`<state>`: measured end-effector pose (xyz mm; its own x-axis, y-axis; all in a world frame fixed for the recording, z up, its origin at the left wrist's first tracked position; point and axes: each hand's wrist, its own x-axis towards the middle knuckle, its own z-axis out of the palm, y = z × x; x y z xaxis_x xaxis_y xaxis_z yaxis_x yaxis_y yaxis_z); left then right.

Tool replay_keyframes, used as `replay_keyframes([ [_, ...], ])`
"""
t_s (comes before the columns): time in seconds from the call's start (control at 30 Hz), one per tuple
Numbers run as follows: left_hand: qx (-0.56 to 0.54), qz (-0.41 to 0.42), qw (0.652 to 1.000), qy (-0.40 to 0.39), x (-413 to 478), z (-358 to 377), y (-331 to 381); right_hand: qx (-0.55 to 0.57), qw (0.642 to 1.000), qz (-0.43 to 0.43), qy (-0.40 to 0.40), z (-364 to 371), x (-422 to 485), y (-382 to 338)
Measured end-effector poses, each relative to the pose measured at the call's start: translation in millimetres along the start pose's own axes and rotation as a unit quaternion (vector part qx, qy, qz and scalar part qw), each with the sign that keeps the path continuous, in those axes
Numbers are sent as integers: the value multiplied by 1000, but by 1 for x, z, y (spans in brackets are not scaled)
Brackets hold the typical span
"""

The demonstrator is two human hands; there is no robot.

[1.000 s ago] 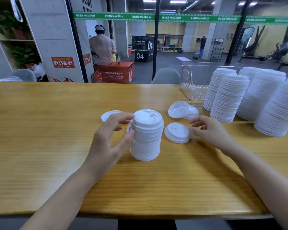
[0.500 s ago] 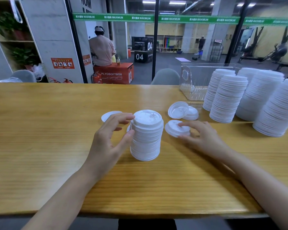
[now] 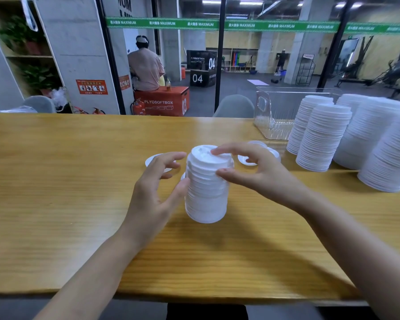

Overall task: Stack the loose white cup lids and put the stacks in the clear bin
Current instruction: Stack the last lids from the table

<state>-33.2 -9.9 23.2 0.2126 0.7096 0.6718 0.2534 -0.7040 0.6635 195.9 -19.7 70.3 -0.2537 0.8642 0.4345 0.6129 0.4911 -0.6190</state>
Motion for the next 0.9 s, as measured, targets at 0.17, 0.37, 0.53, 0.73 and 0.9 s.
replay_keyframes([
  [0.17, 5, 8, 1000, -5, 0, 0, -1, 11, 1000, -7, 0, 2, -1, -1],
  [0.37, 14, 18, 1000, -11, 0, 1, -1, 12, 1000, -9, 4, 4, -5, 2],
  [0.53, 13, 14, 1000, -18, 0, 2, -2, 15, 1000, -18, 4, 0, -7, 1],
  [0.73, 13, 12, 1000, -20, 0, 1, -3, 20, 983, 108, 148, -19, 6, 46],
  [0.9, 15, 13, 1000, -18, 0, 2, -3, -4, 953, 284, 109, -13, 12, 88],
])
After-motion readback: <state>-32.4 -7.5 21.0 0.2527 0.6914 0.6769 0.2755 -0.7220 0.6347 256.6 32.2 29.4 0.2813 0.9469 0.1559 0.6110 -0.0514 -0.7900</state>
